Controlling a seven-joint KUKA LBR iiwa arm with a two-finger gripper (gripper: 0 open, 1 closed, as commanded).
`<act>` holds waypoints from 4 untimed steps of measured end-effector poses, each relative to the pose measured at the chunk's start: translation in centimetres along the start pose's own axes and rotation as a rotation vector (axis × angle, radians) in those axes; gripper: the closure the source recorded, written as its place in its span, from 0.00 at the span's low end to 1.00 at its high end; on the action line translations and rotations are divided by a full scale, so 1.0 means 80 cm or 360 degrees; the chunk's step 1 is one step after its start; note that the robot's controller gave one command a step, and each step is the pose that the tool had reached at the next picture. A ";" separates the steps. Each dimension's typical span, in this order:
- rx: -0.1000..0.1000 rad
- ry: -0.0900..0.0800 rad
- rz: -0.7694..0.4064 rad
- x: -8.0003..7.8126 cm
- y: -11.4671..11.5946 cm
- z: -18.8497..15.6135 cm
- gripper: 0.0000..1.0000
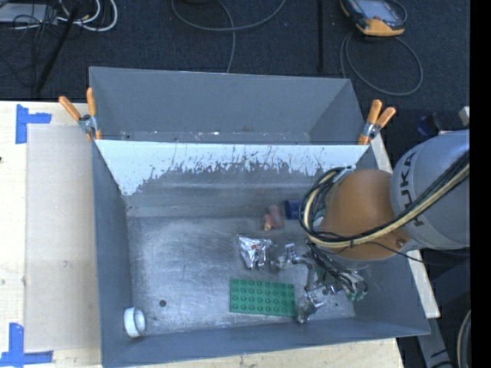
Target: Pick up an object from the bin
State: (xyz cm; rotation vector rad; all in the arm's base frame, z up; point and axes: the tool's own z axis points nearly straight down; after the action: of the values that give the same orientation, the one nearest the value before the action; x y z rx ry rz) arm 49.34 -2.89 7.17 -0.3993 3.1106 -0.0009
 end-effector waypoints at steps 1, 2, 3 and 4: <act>0.0001 0.0000 -0.0003 0.000 -0.001 -0.001 1.00; 0.0000 -0.0003 0.0006 -0.004 0.023 -0.145 1.00; -0.0002 0.0009 0.0002 -0.002 0.024 -0.140 0.00; -0.0004 0.0004 0.0219 -0.082 0.058 -0.010 0.00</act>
Offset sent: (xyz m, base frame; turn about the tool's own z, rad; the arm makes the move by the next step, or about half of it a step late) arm 0.0000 0.0000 0.0000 0.0000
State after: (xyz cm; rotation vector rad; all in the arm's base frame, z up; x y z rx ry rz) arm 54.55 3.23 8.03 -0.1843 3.1335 0.0029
